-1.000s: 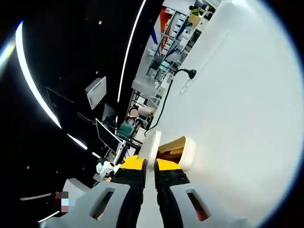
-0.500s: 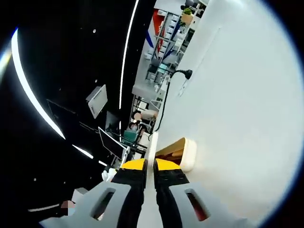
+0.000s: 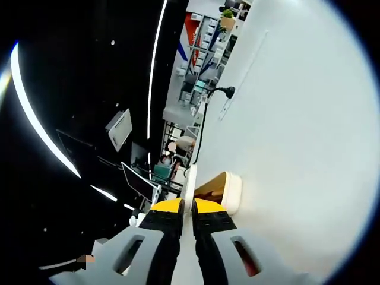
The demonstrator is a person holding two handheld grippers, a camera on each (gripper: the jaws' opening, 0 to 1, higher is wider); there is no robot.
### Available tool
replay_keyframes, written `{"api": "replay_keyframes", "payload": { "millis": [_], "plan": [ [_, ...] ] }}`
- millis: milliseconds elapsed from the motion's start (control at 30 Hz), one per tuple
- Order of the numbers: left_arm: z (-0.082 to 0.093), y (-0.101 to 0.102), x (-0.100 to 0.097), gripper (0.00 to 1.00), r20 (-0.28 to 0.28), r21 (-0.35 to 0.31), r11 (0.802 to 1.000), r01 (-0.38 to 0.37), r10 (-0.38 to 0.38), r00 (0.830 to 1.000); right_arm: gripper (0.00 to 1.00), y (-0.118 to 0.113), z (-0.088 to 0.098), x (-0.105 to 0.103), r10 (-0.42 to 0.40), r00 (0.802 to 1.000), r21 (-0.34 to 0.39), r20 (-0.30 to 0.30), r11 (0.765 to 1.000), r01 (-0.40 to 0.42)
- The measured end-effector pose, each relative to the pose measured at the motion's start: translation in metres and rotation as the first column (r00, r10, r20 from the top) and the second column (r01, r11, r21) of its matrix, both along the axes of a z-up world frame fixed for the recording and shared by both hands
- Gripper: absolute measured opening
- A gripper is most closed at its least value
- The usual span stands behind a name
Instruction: Arrange the utensils inside the cutlery case until each visible utensil rests in its matching compartment.
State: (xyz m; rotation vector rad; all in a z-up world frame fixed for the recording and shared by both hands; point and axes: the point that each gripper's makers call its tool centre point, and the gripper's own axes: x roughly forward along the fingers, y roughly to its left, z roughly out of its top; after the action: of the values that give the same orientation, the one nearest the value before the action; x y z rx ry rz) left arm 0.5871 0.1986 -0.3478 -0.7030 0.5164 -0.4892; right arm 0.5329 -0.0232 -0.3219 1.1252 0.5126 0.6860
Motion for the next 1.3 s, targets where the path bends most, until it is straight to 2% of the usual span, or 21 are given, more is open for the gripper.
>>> {"api": "replay_keyframes", "payload": {
  "millis": [133,300,467,700,1233,1300],
  "plan": [
    [0.01,0.0,0.001,0.2,0.04,-0.012,1.0,-0.01,0.01,0.999,0.04,0.001,0.002,-0.002,0.0,1.0,0.014,0.001,1.0,0.0],
    [0.009,-0.004,0.005,0.2,0.038,-0.037,0.999,-0.006,0.007,0.999,0.04,-0.001,0.004,-0.003,-0.011,1.0,-0.006,0.008,1.0,0.011],
    [0.007,-0.006,0.005,0.2,0.052,0.01,1.0,0.003,-0.003,0.999,0.05,-0.002,0.0,-0.001,0.0,1.0,-0.038,0.003,0.999,0.001],
    [0.006,-0.005,0.005,0.2,0.054,0.017,1.0,0.003,-0.004,0.999,0.05,0.0,-0.008,-0.003,0.001,1.0,-0.043,-0.024,0.999,-0.002],
    [0.003,-0.006,0.004,0.2,0.067,0.061,0.998,0.009,-0.013,0.998,0.06,0.0,-0.012,-0.005,0.018,1.0,-0.114,-0.008,0.993,-0.019],
    [0.004,-0.006,0.003,0.2,0.071,0.067,0.998,0.012,-0.016,0.997,0.07,-0.001,-0.015,-0.005,0.023,1.0,-0.142,-0.01,0.99,-0.024]
  ]
}}
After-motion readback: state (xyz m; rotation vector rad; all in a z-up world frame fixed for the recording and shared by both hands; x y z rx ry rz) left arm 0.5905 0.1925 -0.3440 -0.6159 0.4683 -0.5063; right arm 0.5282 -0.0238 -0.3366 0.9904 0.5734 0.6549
